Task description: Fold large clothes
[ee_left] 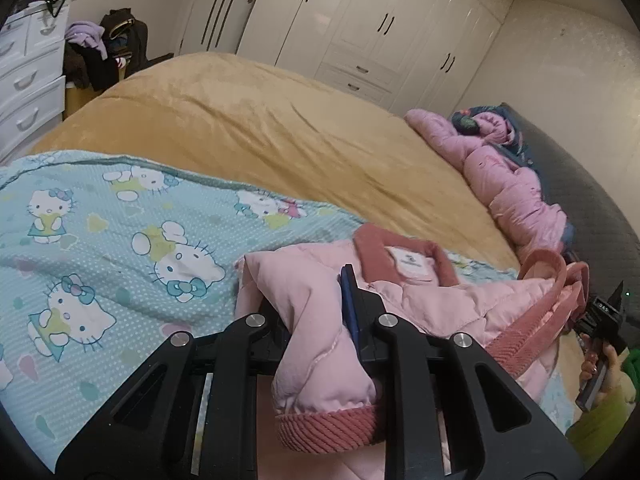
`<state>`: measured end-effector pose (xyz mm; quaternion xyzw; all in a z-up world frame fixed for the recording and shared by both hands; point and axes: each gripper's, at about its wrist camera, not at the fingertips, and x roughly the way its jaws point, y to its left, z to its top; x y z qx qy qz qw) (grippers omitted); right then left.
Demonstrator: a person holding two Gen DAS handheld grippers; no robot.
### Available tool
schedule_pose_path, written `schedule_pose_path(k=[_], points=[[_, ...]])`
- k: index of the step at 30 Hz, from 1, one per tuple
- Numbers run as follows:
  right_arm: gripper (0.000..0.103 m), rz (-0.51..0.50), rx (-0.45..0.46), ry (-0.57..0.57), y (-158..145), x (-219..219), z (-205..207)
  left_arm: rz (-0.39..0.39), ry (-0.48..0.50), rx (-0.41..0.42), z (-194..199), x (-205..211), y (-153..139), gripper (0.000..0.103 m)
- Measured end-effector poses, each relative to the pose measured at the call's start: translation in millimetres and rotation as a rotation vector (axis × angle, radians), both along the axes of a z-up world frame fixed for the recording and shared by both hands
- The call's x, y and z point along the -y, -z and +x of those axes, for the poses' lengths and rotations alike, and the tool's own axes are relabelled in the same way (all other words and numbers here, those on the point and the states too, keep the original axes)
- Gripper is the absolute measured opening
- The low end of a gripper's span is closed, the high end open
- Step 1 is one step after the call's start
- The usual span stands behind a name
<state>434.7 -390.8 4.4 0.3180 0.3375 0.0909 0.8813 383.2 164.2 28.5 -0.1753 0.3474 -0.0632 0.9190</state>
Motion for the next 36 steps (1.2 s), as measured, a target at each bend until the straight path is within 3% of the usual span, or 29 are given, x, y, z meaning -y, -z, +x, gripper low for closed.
schedule_pose_path(k=[7, 13, 14, 16, 17, 18, 23, 27, 29, 30, 35, 36], points=[[0.027, 0.024, -0.05, 0.025, 25.2, -3.5, 21.1, 0.012, -0.009, -0.054, 19.7, -0.8, 24.5, 0.015], [0.035, 0.104, -0.048, 0.012, 32.3, 0.6, 24.9, 0.021, -0.004, -0.058, 22.3, 1.9, 29.8, 0.015], [0.039, 0.145, -0.046, 0.006, 33.9, 4.0, 25.6, 0.019, -0.003, -0.061, 23.0, 1.8, 29.6, 0.015], [0.061, 0.252, -0.025, -0.018, 35.3, 11.3, 25.1, 0.006, 0.001, -0.067, 24.8, 1.0, 29.0, 0.016], [0.081, 0.292, -0.015, -0.03, 35.2, 13.2, 25.0, -0.003, 0.004, -0.069, 25.6, 0.2, 28.8, 0.016], [0.088, 0.308, -0.012, -0.039, 33.1, 14.2, 24.5, -0.012, 0.004, -0.072, 26.4, -0.3, 28.9, 0.017], [0.091, 0.148, 0.016, -0.061, 16.6, 8.0, 12.2, -0.029, 0.011, -0.076, 28.5, 0.9, 27.2, 0.023], [0.092, -0.093, -0.051, -0.069, 25.5, -6.0, 5.6, -0.023, 0.018, -0.083, 29.0, 3.9, 22.1, 0.025], [0.092, -0.16, -0.108, -0.057, 39.0, -12.5, 6.9, -0.062, 0.028, -0.079, 27.6, 1.2, 17.6, 0.033], [0.092, -0.192, -0.134, -0.056, 46.0, -14.8, 7.2, -0.087, 0.035, -0.072, 26.6, -0.6, 15.2, 0.042], [0.092, -0.232, -0.19, -0.042, 72.0, -18.9, 6.5, -0.106, 0.057, -0.053, 19.5, 2.4, 2.9, 0.056], [0.092, -0.224, -0.191, -0.039, 75.8, -19.4, 5.3, -0.115, 0.063, -0.045, 17.2, 3.3, 0.4, 0.063]])
